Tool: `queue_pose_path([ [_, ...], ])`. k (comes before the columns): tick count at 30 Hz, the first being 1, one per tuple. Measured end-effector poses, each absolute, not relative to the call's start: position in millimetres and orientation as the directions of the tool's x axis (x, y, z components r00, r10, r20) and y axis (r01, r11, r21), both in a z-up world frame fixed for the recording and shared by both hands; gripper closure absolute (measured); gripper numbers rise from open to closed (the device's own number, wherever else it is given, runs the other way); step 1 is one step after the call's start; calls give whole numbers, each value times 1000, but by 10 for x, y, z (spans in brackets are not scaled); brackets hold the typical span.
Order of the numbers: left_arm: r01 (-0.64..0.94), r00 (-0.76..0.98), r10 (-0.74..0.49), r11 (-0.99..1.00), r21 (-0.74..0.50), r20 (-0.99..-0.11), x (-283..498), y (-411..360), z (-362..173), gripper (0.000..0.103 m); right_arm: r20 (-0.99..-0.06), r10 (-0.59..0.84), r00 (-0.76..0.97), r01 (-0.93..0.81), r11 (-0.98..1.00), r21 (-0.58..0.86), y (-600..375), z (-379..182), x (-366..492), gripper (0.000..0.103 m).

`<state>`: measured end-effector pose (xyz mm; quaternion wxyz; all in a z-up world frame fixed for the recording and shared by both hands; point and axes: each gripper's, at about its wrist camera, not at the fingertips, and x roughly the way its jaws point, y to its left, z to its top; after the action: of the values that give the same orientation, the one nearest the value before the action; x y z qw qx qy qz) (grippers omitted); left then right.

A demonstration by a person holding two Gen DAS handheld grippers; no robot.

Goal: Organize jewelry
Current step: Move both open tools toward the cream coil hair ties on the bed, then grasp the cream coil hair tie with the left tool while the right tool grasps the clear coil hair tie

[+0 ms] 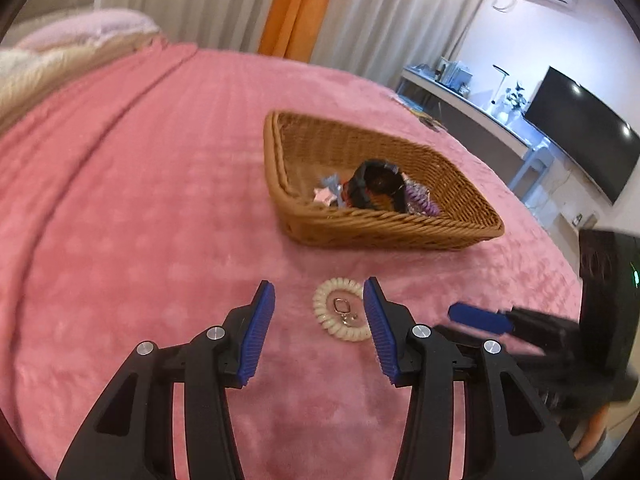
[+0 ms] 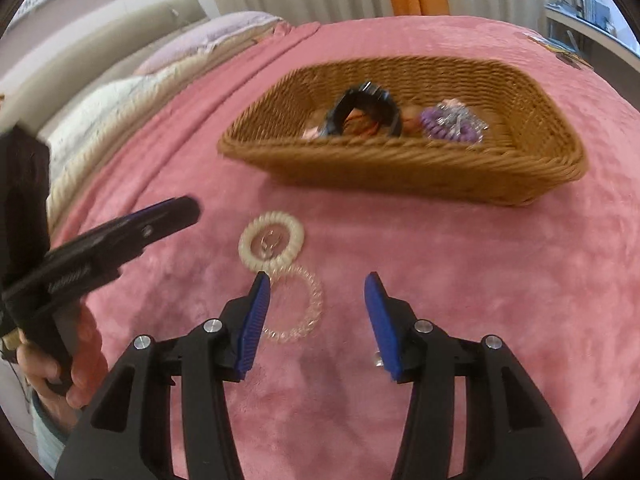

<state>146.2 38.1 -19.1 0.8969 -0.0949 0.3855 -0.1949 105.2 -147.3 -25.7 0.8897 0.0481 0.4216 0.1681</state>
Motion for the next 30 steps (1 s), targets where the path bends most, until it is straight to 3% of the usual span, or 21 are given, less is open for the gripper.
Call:
queue_pose_path([
  [4,269,591,-442,897,-351,-675,1551,349,-344,58,-755,298,584,-248,951,183,-1421,-368,1064,57],
  [10,271,571,-399,917,-294,-718,1592,205,-499,61,-755,273,596,-268,954,134,-1320,-412,1033,58],
  [12,270,570,-387,921,-280,-725,1590,177,-525,67,-757,259,600,-277,955,107,-1259,-436,1039,69],
  [19,248,601,-301,951,-186,-740,1524,81,-549,73,-759,203,619,-276,961,32,-1139,-486,1026,72],
  [21,256,604,-295,952,-170,-740,1510,48,-547,92,-757,199,622,-274,961,28,-1138,-487,1027,80],
  [25,271,624,-287,952,-144,-727,1443,18,-525,97,-754,215,621,-290,956,34,-1163,-482,1011,88],
  [26,269,627,-289,952,-147,-724,1431,22,-524,103,-753,219,620,-295,955,34,-1148,-487,1007,89],
  [30,257,619,-324,944,-205,-716,1442,134,-529,103,-754,234,614,-314,949,38,-1142,-491,986,89],
])
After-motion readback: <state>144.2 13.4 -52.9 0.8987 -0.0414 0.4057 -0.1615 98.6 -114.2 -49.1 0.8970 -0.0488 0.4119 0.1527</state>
